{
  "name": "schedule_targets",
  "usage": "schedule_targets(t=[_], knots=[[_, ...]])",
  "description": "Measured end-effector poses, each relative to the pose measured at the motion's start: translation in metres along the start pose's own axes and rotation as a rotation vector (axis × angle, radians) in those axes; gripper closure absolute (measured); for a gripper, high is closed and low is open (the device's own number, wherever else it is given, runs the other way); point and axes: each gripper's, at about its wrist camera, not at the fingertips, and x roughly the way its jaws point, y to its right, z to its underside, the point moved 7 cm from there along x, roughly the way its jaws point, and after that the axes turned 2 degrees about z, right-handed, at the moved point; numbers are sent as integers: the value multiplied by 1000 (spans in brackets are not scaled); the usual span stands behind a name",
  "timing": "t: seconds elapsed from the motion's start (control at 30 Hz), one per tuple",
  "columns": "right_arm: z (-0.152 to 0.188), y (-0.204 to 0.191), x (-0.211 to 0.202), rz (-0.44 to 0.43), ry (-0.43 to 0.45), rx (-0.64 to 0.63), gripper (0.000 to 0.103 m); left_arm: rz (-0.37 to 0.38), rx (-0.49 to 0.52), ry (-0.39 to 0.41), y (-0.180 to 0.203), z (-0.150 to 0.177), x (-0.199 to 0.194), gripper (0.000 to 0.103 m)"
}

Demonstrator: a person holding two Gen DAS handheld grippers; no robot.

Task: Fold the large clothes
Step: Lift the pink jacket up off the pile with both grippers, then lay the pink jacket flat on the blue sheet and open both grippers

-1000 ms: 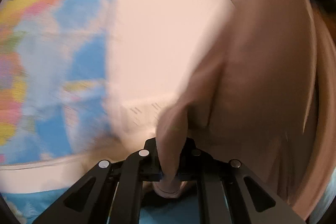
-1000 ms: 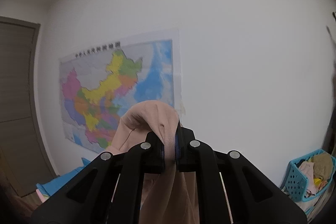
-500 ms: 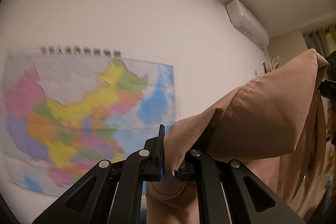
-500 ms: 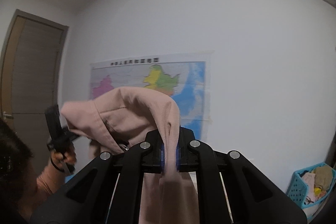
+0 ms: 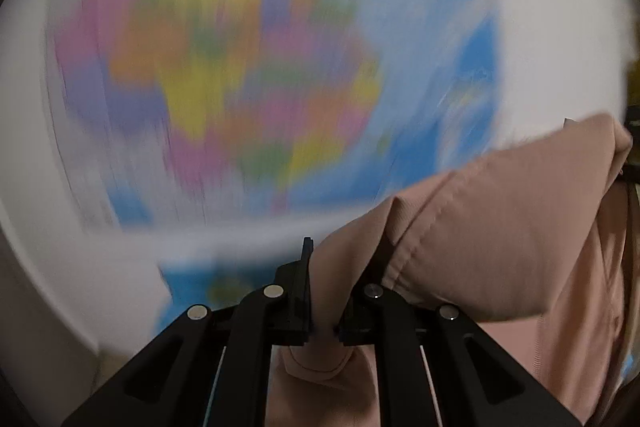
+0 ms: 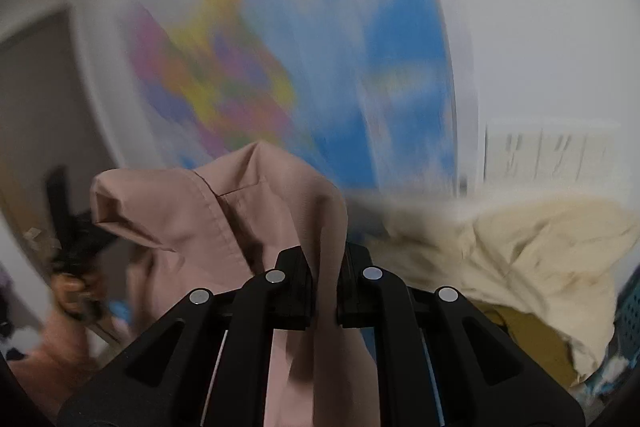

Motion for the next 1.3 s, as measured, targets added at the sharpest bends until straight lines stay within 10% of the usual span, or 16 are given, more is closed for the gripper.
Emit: schedule_targets(t=[0.27,0.37,0.57,0.8,0.87,0.93,1.3], knots=[[64,49,195,47,-320,140,95,38,-118,-373,-32,98,170,95],[61,60,210,37,-342,153,94,50,-157,-406,-45,101,187,88],[57,64,210,74,-344,131,70,125,-173,-421,-57,100,193,44],[48,41,191,175,-290,-96,39,272,-41,-334,-28,84,162,31],[58,37,202,220,-334,-155,48,308,27,-347,-9,91,169,31],[67,42,211,256,-375,-161,98,313,37,-383,2,99,183,31],[47,74,179,169,-229,119,101,183,69,-378,-13,94,203,18]])
